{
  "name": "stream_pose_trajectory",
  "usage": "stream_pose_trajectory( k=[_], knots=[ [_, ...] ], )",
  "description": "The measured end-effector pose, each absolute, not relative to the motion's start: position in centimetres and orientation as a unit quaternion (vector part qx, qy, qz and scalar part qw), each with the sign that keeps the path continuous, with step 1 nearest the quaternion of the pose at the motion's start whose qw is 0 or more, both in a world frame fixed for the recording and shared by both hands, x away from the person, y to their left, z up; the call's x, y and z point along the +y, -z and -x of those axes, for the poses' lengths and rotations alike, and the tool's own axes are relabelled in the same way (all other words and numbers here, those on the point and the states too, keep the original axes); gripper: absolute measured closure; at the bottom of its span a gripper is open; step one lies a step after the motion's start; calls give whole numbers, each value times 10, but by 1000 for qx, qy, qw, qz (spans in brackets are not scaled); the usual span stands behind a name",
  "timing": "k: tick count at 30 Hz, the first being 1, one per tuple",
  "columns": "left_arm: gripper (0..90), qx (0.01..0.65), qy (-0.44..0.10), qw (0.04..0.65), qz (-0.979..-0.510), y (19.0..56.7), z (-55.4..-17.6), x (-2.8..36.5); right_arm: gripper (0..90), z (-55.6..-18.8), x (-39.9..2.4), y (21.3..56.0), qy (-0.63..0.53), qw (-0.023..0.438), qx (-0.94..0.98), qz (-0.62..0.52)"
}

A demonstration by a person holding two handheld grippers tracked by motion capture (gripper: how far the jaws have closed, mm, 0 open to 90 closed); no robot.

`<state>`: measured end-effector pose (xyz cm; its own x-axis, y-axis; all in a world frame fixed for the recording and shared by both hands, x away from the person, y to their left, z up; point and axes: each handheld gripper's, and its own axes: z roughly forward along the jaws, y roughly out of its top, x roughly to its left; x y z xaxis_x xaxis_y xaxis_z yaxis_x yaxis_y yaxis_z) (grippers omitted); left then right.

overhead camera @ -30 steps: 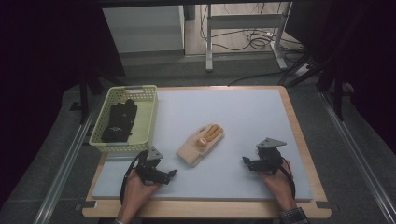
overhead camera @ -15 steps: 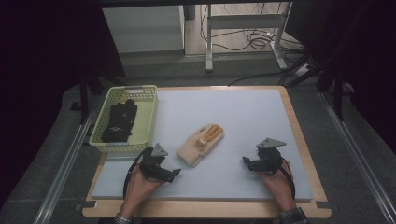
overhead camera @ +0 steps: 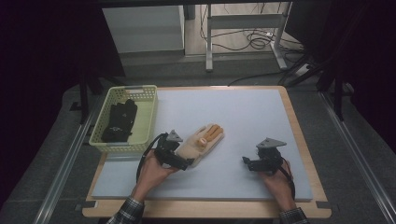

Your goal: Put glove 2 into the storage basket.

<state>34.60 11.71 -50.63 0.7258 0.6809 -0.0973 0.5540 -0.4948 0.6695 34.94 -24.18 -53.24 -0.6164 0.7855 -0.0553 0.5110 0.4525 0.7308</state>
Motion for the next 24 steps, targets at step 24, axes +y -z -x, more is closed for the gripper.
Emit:
stream_pose_trajectory(
  k=[24],
  knots=[
    [0,365,-92,272,-885,531,-395,54,194,-349,-242,532,-348,197,829,-392]
  ],
)
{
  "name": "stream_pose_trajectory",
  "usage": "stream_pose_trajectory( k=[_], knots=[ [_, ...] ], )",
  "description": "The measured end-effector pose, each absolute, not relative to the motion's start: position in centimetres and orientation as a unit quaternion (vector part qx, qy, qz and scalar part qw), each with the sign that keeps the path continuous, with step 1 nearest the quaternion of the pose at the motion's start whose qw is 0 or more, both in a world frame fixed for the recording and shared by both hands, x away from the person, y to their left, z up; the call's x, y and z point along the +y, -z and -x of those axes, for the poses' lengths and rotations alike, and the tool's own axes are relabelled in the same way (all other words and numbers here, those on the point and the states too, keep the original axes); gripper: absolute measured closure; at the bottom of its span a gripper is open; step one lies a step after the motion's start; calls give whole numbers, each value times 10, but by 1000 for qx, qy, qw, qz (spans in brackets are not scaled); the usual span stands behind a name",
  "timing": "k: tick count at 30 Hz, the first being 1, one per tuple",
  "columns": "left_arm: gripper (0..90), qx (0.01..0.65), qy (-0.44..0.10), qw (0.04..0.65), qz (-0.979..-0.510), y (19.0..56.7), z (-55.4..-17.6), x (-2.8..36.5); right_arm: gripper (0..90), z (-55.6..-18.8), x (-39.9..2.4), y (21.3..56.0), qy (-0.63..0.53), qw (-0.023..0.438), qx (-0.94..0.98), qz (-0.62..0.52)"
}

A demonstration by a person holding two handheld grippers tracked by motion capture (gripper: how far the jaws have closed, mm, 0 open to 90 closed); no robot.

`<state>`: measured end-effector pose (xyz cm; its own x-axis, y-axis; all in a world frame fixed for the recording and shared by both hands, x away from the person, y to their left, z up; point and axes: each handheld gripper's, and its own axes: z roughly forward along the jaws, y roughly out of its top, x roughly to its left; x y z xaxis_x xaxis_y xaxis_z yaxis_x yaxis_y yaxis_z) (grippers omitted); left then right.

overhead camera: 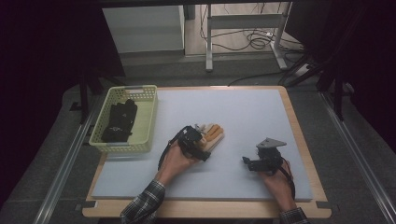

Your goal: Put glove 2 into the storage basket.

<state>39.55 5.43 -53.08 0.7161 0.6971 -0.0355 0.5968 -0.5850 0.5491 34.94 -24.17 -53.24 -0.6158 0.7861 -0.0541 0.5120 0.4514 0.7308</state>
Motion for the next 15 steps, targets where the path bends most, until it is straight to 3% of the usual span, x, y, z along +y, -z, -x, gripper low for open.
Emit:
stream_pose_trajectory(
  k=[3,7,10,15],
  knots=[
    [54,375,-93,277,-880,528,-395,55,194,-349,-242,532,-348,197,829,-392],
    [251,365,-92,279,-884,523,-393,57,194,-349,-242,532,-348,197,829,-391],
    [449,362,-93,282,-884,521,-390,58,194,-349,-242,532,-348,198,829,-391],
    [603,365,-81,282,-883,517,-389,59,194,-349,-242,532,-347,198,829,-391]
  ],
)
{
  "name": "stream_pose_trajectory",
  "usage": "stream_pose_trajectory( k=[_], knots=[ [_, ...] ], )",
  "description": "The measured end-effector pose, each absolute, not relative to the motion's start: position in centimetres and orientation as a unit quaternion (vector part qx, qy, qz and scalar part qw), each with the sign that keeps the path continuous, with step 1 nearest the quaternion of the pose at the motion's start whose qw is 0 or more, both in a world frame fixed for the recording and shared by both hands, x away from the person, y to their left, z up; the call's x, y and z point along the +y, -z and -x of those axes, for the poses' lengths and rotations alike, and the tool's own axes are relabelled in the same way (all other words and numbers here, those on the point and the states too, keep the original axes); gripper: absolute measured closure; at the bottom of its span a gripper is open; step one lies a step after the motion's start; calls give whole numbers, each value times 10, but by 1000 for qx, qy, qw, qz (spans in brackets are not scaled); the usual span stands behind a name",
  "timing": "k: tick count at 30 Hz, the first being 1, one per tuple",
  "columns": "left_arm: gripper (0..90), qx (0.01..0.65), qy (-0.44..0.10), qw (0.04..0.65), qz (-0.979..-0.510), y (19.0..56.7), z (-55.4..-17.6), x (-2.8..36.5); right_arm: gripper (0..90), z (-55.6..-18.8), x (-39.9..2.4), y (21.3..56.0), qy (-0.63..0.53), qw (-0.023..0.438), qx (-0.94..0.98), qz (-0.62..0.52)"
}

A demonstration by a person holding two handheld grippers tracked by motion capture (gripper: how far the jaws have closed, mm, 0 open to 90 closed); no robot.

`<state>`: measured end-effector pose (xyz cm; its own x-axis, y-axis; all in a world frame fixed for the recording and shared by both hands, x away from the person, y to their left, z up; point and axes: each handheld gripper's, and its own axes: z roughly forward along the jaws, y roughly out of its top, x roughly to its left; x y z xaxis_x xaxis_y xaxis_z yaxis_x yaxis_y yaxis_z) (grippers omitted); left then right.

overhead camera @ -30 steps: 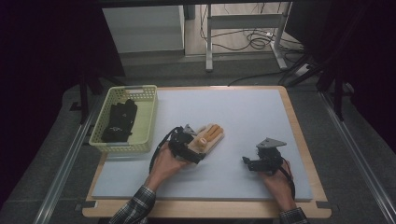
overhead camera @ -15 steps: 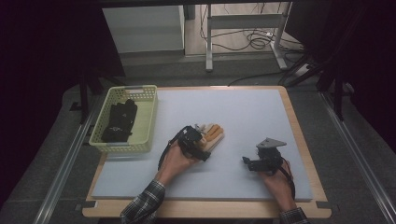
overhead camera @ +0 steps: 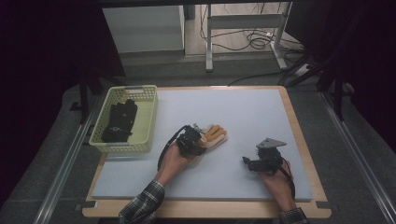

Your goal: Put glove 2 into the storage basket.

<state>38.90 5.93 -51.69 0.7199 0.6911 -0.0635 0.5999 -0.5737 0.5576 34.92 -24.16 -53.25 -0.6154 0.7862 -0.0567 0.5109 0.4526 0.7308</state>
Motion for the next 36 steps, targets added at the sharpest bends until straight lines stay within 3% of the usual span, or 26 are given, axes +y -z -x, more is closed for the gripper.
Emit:
stream_pose_trajectory(
  k=[7,19,36],
  knots=[
    [714,369,-93,291,-878,501,-390,63,194,-349,-242,532,-347,198,829,-391],
    [722,398,-108,299,-860,467,-397,76,194,-349,-242,532,-347,198,829,-392],
    [714,479,-156,288,-814,410,-416,138,193,-349,-242,533,-348,198,828,-391]
  ],
)
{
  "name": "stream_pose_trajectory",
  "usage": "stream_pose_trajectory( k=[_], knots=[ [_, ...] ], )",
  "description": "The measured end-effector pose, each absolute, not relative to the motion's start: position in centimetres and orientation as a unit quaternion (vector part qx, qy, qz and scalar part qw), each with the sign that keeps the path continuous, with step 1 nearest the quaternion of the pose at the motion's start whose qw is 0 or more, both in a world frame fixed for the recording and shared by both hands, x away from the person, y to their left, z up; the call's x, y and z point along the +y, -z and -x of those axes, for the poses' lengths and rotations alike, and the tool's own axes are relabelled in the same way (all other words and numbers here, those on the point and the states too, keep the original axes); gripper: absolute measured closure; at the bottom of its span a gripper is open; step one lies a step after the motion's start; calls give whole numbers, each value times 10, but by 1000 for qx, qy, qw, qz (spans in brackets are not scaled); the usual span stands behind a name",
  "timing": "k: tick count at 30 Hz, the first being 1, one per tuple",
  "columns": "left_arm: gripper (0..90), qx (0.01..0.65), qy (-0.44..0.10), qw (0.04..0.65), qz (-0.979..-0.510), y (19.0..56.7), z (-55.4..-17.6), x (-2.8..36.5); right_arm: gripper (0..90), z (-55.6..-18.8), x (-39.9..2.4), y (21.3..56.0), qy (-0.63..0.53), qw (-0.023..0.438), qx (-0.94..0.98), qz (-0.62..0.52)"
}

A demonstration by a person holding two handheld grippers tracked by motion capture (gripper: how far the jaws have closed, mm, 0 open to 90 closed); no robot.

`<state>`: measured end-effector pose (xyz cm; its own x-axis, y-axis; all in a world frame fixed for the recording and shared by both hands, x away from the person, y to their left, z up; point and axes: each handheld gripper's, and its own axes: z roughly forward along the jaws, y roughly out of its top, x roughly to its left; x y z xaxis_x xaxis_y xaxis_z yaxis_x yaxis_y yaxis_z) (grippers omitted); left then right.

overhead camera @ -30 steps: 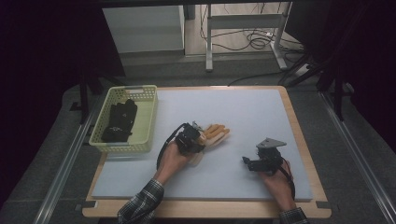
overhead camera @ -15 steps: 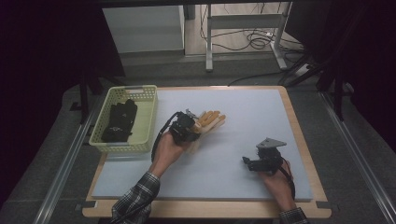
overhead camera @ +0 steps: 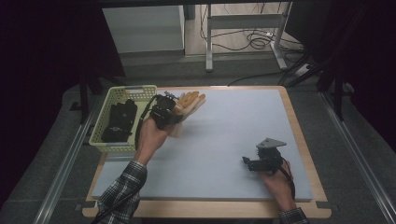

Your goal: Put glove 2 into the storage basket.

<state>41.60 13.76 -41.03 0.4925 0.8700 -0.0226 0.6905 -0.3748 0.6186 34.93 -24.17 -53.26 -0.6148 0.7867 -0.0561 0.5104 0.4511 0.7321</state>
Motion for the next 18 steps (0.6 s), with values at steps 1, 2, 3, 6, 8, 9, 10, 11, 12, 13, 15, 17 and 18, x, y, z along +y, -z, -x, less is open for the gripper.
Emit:
stream_pose_trajectory(
  k=[1,2,3,6,8,9,10,11,12,13,15,17,18],
  knots=[
    [712,482,-159,287,-813,409,-417,141,193,-349,-242,533,-348,198,828,-392],
    [710,485,-163,283,-811,407,-418,145,193,-349,-242,533,-348,198,828,-391],
    [707,488,-167,280,-809,405,-419,149,193,-349,-242,533,-348,198,828,-391],
    [705,500,-176,274,-802,400,-421,164,193,-349,-242,533,-348,198,828,-392],
    [703,509,-182,269,-797,397,-423,173,193,-349,-242,533,-348,198,828,-391],
    [702,515,-184,268,-793,395,-424,179,193,-349,-242,533,-348,198,828,-391],
    [701,520,-185,268,-790,395,-424,183,193,-349,-242,533,-348,198,828,-392],
    [700,524,-187,266,-787,394,-425,188,193,-349,-242,533,-348,198,828,-391],
    [700,532,-189,265,-782,393,-425,196,193,-349,-242,533,-348,198,828,-391],
    [697,536,-191,265,-778,393,-426,201,193,-349,-242,533,-348,198,828,-392],
    [695,545,-193,264,-772,393,-426,209,193,-349,-242,533,-348,198,828,-391],
    [693,553,-197,262,-766,393,-427,219,193,-349,-242,533,-348,198,828,-391],
    [692,559,-199,260,-762,394,-428,225,193,-349,-242,533,-348,198,828,-391]
  ],
)
